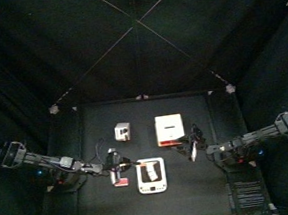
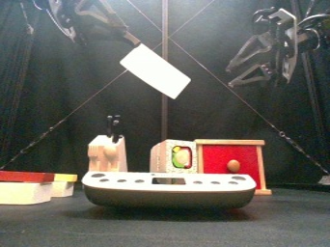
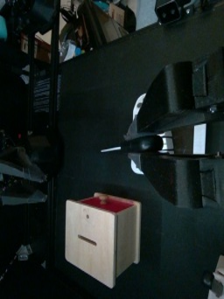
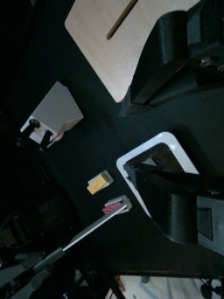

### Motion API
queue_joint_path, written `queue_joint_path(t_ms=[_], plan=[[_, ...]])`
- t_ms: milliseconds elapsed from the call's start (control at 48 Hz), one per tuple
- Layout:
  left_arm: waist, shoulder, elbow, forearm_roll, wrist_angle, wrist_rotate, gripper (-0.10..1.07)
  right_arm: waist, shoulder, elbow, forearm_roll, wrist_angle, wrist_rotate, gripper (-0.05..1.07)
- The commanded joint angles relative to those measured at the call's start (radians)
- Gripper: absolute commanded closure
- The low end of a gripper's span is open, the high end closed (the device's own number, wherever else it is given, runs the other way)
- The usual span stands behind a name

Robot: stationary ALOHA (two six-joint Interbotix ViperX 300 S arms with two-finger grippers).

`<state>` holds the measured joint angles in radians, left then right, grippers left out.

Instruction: Grab cleaver with other hand

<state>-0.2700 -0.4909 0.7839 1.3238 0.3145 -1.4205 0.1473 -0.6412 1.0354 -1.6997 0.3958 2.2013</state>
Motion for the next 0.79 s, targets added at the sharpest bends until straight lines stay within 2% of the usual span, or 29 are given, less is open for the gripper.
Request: queue_joint_path(t_ms=[0,167,354,500,604,771], plan=[[-0.002,0.012,-0.031,0.006,-0.002,-0.002,0.48,0.008,0.012,-0.009,-0.031,-0.017,-0.006,0.20],[-0.002,0.044,-0.034,0.012,-0.011,0.002,0.48,0.034,0.044,-0.035,-0.089,-0.038,-0.058,0.20],[-0.002,0.060,-0.044,0.032,-0.011,0.002,0.48,0.064,0.106,-0.061,-0.092,-0.060,-0.123,0.20],[-0.002,0.061,-0.043,0.035,-0.006,0.000,0.48,0.064,0.120,-0.112,-0.094,-0.046,-0.195,0.20],[-0.002,0.060,-0.041,0.031,-0.006,-0.002,0.48,0.060,0.121,-0.152,-0.071,-0.040,-0.213,0.20],[0.000,0.067,-0.043,0.029,-0.002,-0.002,0.48,0.058,0.117,-0.227,0.034,-0.012,-0.222,0.20]])
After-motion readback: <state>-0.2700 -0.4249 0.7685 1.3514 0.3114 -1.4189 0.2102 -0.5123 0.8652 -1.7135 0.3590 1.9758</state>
